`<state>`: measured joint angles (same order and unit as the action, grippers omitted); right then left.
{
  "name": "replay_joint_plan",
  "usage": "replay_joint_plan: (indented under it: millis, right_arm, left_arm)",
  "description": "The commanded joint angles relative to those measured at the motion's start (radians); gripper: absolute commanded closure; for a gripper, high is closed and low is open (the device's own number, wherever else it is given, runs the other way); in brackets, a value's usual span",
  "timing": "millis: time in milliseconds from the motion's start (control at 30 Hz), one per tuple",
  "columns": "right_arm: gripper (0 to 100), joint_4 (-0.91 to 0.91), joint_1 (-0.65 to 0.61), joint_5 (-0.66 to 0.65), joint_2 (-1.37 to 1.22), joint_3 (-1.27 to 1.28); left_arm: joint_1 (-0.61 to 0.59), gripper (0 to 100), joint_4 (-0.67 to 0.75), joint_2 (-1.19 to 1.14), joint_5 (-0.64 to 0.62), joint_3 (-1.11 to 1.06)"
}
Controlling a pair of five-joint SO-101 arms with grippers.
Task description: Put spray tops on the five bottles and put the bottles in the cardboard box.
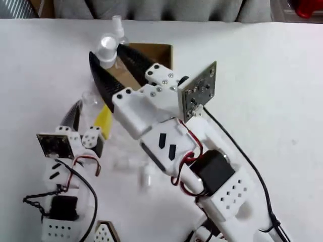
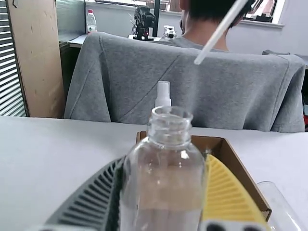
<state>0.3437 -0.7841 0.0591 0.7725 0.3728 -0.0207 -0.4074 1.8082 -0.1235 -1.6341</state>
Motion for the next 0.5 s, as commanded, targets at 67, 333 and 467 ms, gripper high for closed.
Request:
replay_joint_plan:
  millis: [67,333,467]
  right_arm:
    - [98.3,0.004,-0.01,-0.023,-0.008,-0.052]
    - [98.3,0.004,-0.081,-0.077,-0.019,-0.057]
    - [98.3,0.033,-0.102,-0.115,-0.073,-0.089]
  left_arm:
    - [0.005,98,0.087,0.019,-0.009,-0.02]
    - [0.007,98,0.132,0.018,-0.008,-0.06]
    - [0.001,98,0.132,0.018,-0.008,-0.06]
